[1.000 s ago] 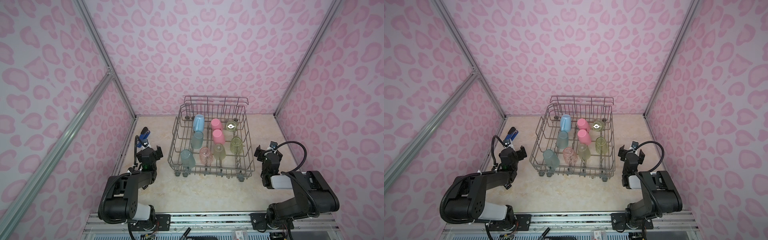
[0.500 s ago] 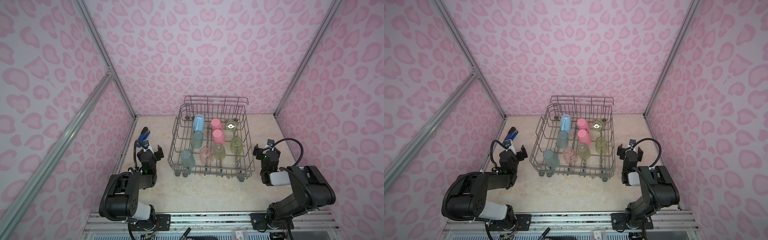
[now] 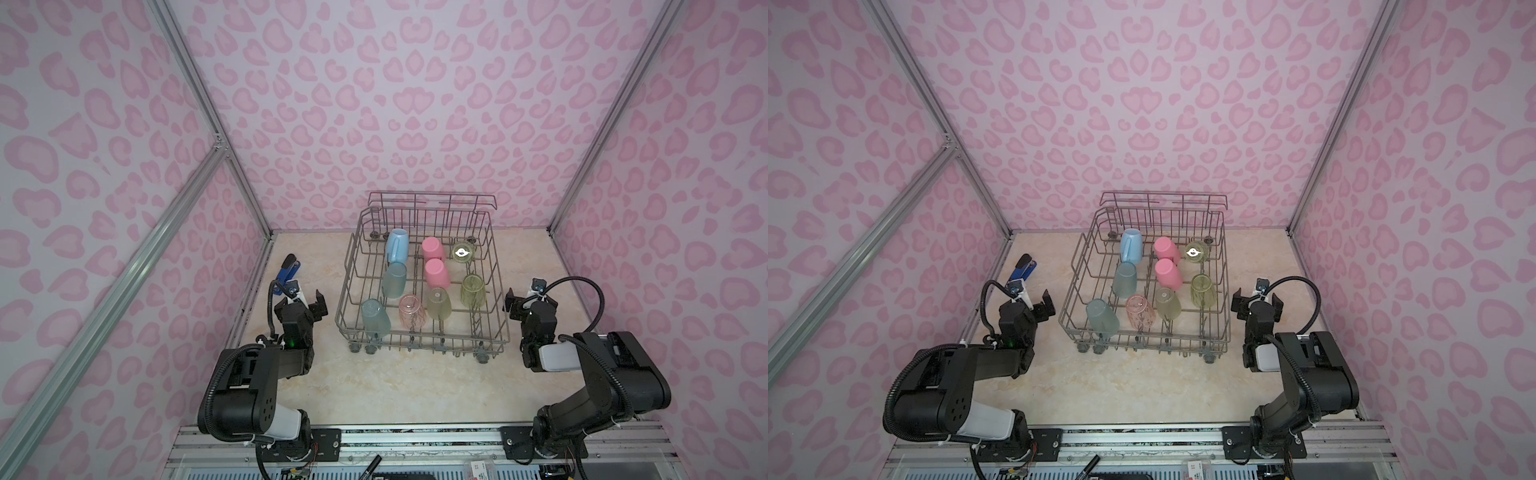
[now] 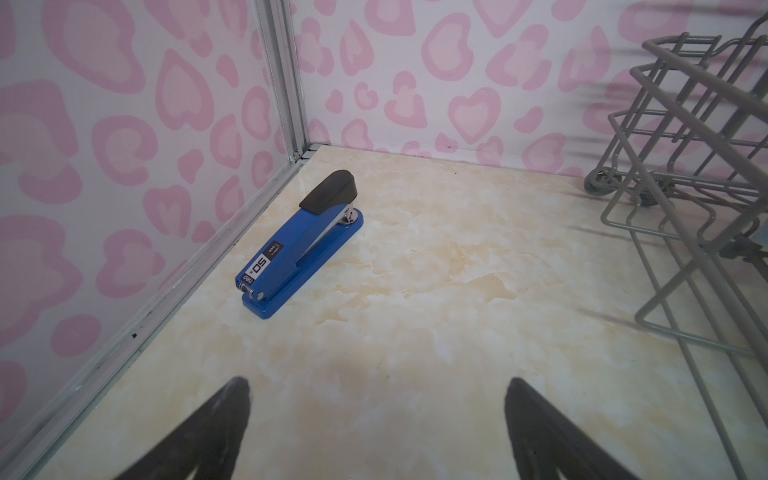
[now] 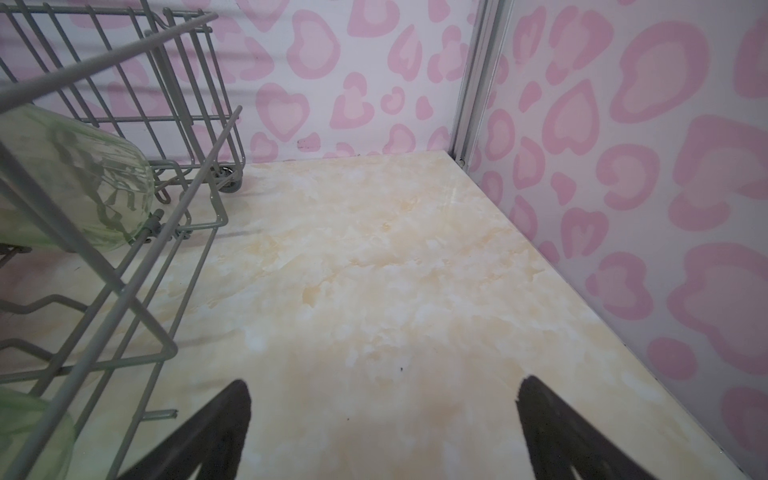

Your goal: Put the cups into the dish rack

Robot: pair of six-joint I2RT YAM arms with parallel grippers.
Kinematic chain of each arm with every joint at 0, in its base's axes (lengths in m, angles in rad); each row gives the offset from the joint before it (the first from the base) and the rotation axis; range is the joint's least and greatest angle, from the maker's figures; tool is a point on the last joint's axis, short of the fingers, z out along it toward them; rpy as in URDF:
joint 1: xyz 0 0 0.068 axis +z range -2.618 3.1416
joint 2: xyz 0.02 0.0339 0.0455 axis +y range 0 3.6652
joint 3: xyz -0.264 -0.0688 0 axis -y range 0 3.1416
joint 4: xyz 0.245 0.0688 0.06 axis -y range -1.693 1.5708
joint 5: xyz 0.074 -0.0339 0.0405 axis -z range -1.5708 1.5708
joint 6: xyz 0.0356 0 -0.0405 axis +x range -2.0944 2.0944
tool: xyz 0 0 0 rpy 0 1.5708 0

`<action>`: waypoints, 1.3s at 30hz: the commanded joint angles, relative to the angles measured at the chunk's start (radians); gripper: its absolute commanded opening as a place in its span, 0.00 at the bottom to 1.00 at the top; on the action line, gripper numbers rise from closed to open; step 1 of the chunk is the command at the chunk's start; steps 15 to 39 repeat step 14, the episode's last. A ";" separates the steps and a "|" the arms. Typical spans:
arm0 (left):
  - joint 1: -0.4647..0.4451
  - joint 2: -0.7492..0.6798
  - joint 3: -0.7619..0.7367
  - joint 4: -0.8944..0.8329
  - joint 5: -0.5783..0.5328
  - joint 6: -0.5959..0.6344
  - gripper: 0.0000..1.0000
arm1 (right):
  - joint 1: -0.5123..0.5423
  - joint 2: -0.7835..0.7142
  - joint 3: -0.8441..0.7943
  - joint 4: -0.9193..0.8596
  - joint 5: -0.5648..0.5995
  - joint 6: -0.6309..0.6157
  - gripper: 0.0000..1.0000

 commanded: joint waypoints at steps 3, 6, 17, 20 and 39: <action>0.000 0.002 0.001 0.043 0.006 0.004 0.97 | 0.001 0.000 -0.002 0.021 -0.003 0.003 0.99; 0.002 0.005 0.006 0.036 0.006 0.004 0.97 | 0.001 0.000 -0.004 0.021 -0.002 0.003 0.99; 0.002 0.000 0.001 0.042 0.007 0.004 0.97 | 0.001 0.000 -0.004 0.021 -0.003 0.003 1.00; 0.002 0.000 0.001 0.042 0.007 0.004 0.97 | 0.001 0.000 -0.004 0.021 -0.003 0.003 1.00; 0.002 0.000 0.001 0.042 0.007 0.004 0.97 | 0.001 0.000 -0.004 0.021 -0.003 0.003 1.00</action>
